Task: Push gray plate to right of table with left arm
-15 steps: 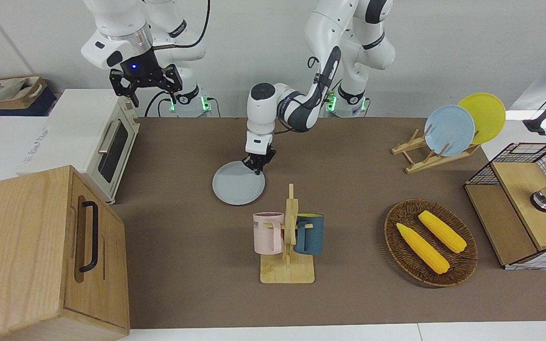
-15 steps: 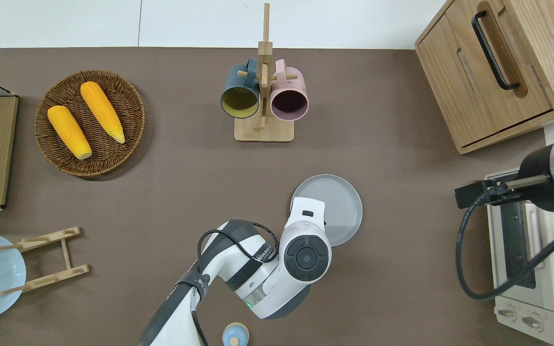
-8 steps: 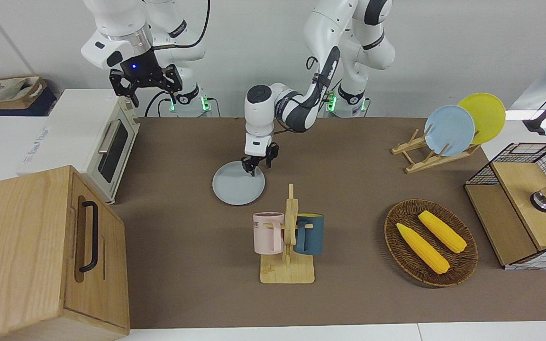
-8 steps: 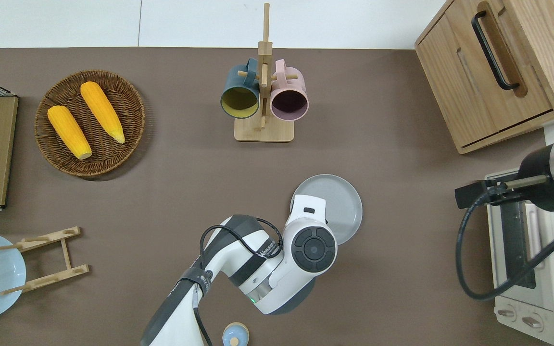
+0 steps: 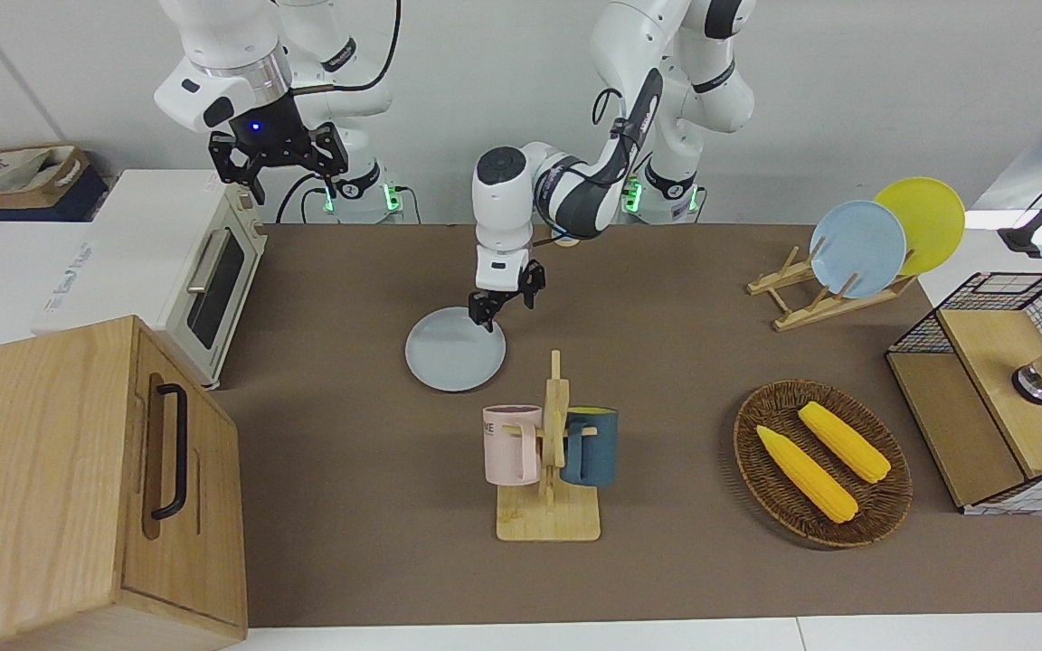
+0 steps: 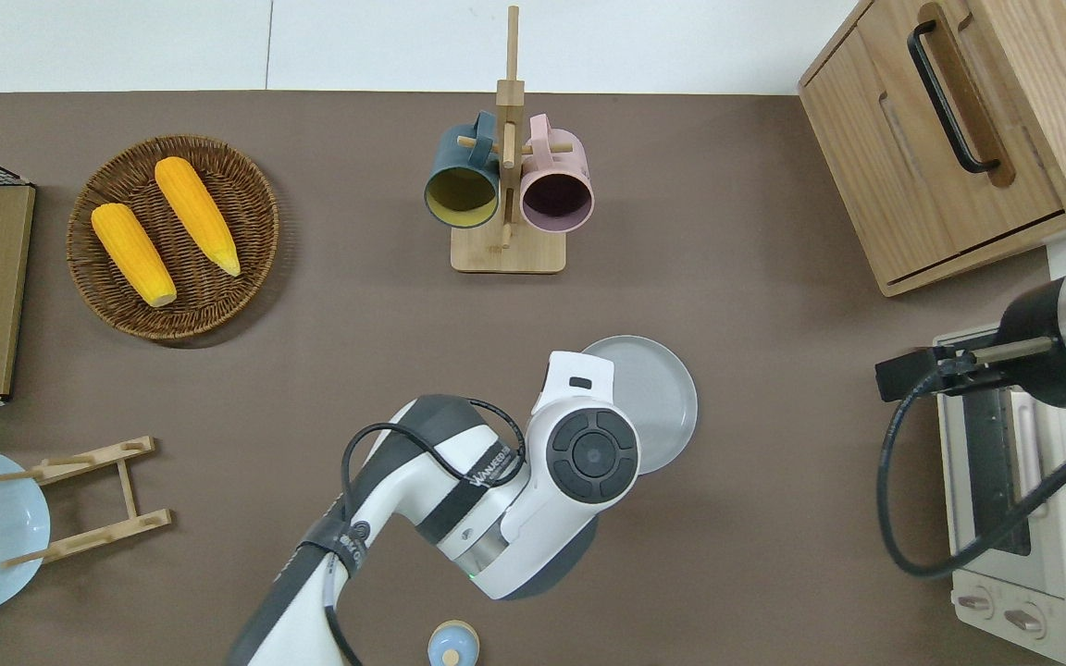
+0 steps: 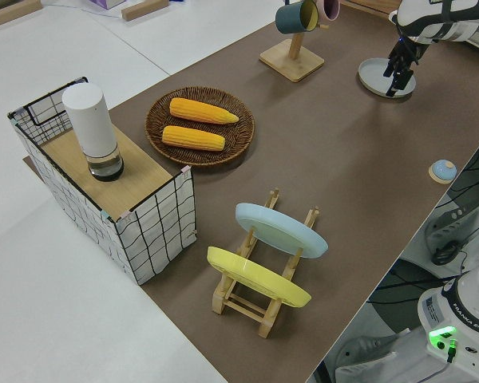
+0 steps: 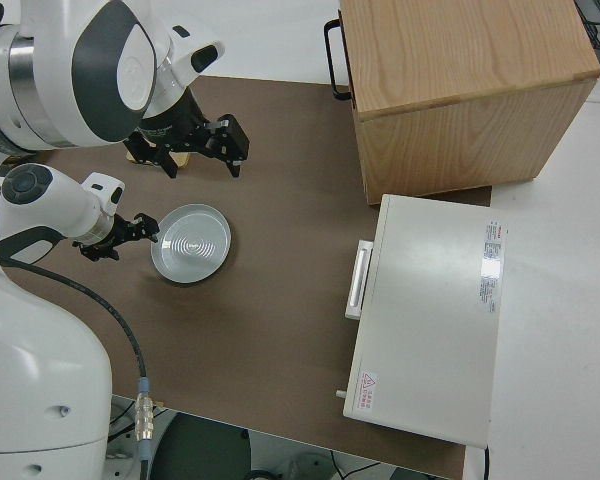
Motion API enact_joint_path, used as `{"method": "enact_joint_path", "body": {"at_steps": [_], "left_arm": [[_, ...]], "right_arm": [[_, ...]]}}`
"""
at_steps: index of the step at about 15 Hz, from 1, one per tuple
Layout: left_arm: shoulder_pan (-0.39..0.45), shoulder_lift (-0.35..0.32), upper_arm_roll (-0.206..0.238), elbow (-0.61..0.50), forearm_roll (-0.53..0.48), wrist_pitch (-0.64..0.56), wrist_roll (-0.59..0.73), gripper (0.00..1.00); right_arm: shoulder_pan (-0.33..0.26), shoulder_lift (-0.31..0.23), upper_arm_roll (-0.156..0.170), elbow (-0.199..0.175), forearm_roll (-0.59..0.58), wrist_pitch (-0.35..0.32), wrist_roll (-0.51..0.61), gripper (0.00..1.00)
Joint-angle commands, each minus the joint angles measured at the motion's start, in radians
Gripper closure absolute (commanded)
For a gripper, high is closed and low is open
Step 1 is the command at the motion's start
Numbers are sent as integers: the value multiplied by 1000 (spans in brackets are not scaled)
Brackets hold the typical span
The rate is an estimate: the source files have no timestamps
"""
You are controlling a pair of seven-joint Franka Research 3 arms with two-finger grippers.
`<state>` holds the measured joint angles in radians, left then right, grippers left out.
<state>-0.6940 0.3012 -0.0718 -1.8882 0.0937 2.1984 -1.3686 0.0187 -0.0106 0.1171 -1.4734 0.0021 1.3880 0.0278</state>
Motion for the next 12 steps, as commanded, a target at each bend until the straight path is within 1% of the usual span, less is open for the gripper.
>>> {"method": "enact_joint_path", "body": {"at_steps": [1,3,5,6,8,12], "left_arm": [[94,-154,-2,-8,-14,-182,188,11],[154,-213,-2,23,-58,-290,322,11],[211,-228,0,90,-77,-428,439,11],[232,-229,0,125,-74,-469,488,11],[283,-229,6,190,-72,-526,590,11],[366,-229,33,259,-68,-603,782,11]], "right_arm": [[-20,-6,15,4,10,-12,0,17],[-20,-6,13,4,10,-12,1,17],[-20,-6,13,4,10,-12,0,17],[-20,-6,15,4,10,-14,0,17],[-20,-6,15,4,10,-12,0,17],[-20,-6,13,4,10,-14,1,17]]}}
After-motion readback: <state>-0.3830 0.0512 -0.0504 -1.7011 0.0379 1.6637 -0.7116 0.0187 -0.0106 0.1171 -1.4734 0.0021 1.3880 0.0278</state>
